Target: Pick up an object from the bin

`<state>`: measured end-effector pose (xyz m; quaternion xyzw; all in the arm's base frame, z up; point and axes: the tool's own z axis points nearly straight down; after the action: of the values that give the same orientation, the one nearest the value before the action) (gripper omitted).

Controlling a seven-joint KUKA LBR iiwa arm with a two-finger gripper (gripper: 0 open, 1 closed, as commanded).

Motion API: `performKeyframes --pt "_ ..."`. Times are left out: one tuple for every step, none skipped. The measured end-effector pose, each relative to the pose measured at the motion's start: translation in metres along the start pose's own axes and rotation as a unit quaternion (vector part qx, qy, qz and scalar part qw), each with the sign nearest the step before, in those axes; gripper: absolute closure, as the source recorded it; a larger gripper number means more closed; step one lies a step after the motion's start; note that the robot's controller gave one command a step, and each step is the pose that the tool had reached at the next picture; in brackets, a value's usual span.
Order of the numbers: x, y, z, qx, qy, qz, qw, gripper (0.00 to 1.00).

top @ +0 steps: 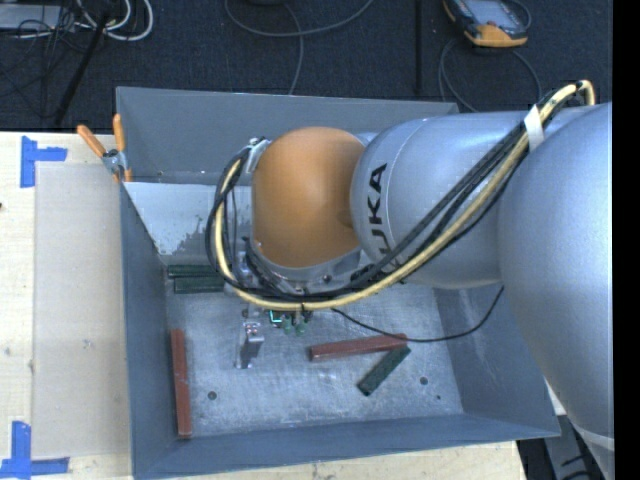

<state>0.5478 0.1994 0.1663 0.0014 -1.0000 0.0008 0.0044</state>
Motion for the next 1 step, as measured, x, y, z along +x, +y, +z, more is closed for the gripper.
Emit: performKeyframes --pt "-0.002 -0.0012 -0.0047 -0.001 -0.0035 0.002 1.0 0.0"
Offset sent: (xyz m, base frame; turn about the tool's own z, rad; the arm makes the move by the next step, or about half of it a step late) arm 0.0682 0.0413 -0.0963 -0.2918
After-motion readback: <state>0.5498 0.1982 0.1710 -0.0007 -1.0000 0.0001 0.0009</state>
